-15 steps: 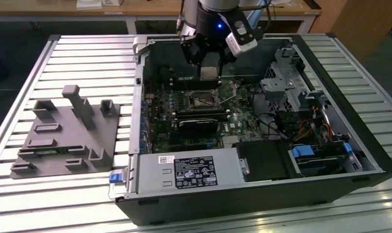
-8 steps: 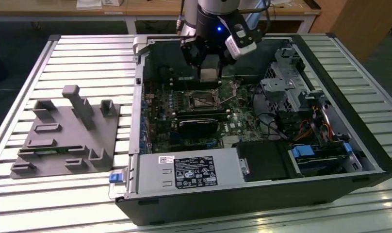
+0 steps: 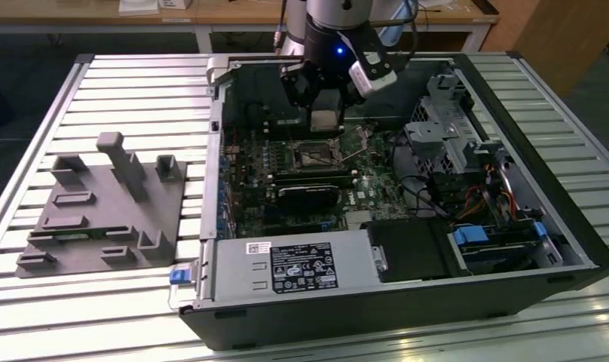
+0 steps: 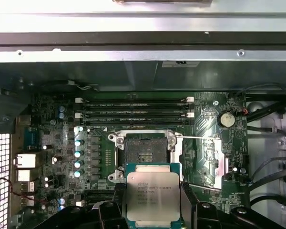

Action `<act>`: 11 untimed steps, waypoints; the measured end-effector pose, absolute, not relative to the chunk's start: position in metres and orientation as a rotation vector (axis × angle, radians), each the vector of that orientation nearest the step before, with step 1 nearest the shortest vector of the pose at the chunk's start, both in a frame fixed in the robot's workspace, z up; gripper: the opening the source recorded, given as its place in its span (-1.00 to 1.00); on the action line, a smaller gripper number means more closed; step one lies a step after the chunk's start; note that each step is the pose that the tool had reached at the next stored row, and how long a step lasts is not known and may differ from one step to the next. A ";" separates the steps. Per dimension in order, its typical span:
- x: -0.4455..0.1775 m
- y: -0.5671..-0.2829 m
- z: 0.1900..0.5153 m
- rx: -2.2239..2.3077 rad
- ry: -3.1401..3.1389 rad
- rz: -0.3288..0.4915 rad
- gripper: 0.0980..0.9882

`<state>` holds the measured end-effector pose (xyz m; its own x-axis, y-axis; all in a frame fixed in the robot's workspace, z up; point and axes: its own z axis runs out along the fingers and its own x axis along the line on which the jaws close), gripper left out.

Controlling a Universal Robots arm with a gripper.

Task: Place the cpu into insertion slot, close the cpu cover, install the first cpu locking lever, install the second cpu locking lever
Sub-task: 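Place the cpu into insertion slot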

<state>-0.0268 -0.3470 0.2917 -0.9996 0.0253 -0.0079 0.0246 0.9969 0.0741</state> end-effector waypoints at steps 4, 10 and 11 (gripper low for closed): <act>-0.027 -0.347 0.285 0.039 3.130 0.115 -0.01; -0.027 -0.345 0.274 0.039 3.130 0.115 -0.01; -0.027 -0.345 0.273 0.039 3.130 0.115 -0.01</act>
